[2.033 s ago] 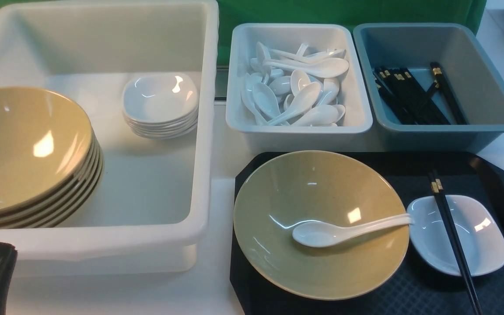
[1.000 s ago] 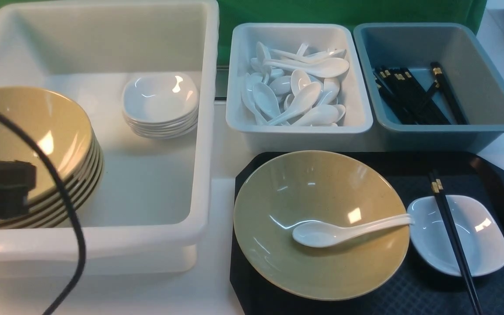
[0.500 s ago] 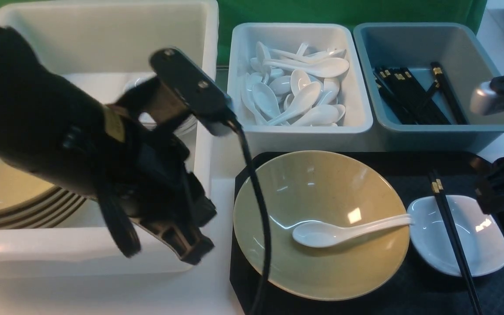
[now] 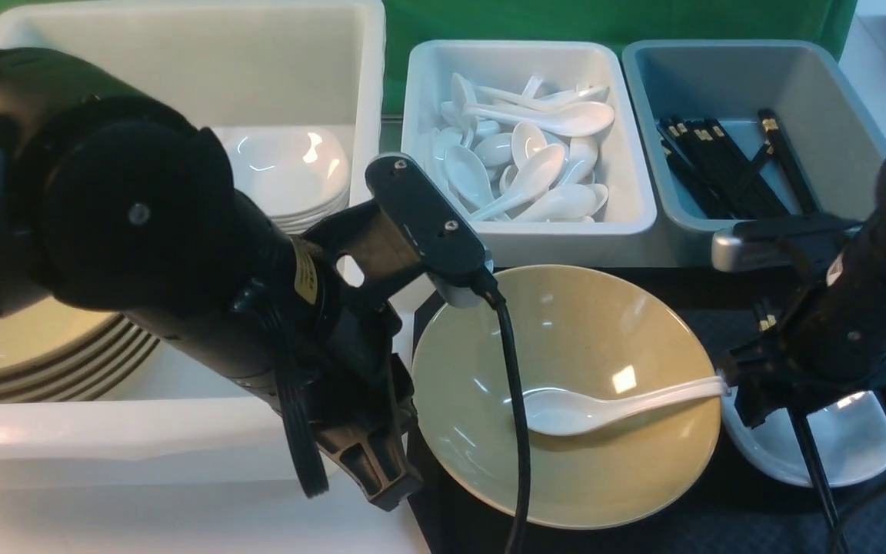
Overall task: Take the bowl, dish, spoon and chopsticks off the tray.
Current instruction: Use the right arm to grab the chopsticks
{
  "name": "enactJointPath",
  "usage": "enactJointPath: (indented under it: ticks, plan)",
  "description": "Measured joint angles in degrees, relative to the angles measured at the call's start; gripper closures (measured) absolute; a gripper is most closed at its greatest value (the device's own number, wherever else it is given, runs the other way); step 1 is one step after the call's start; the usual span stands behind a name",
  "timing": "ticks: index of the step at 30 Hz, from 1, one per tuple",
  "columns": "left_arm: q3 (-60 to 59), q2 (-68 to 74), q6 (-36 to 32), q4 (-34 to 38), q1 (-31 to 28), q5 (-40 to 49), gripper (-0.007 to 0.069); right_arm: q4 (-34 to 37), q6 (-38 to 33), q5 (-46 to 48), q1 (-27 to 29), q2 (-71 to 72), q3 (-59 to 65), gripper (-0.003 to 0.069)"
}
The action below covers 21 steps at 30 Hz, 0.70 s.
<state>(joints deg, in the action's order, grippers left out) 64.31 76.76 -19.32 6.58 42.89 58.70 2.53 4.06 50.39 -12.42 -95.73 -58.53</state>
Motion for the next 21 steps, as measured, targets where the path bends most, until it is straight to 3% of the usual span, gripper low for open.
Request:
enactJointPath:
  ticks: [6,14,17,20,21]
  plan:
    - [0.00,0.00,0.05,-0.29,0.00,0.47,0.0636,-2.95,4.07,-0.40,-0.17,-2.22,-0.02,0.0252]
    - [0.00,0.00,0.05,-0.29,0.00,0.48,0.0636,-3.29,2.10,-0.51,-0.17,-2.22,-0.02,0.0314]
    - [0.00,0.00,0.05,-0.29,0.00,0.48,0.0636,-3.94,0.22,0.32,-0.17,-2.22,-0.02,0.0390]
    - [0.00,0.00,0.05,-0.29,0.00,0.48,0.0636,-5.35,-0.50,1.28,-0.17,-2.15,-0.02,0.0512]
    - [0.00,0.00,0.05,-0.29,0.00,0.59,0.0636,-6.27,-0.63,1.76,-0.17,-1.83,-0.02,0.0517]
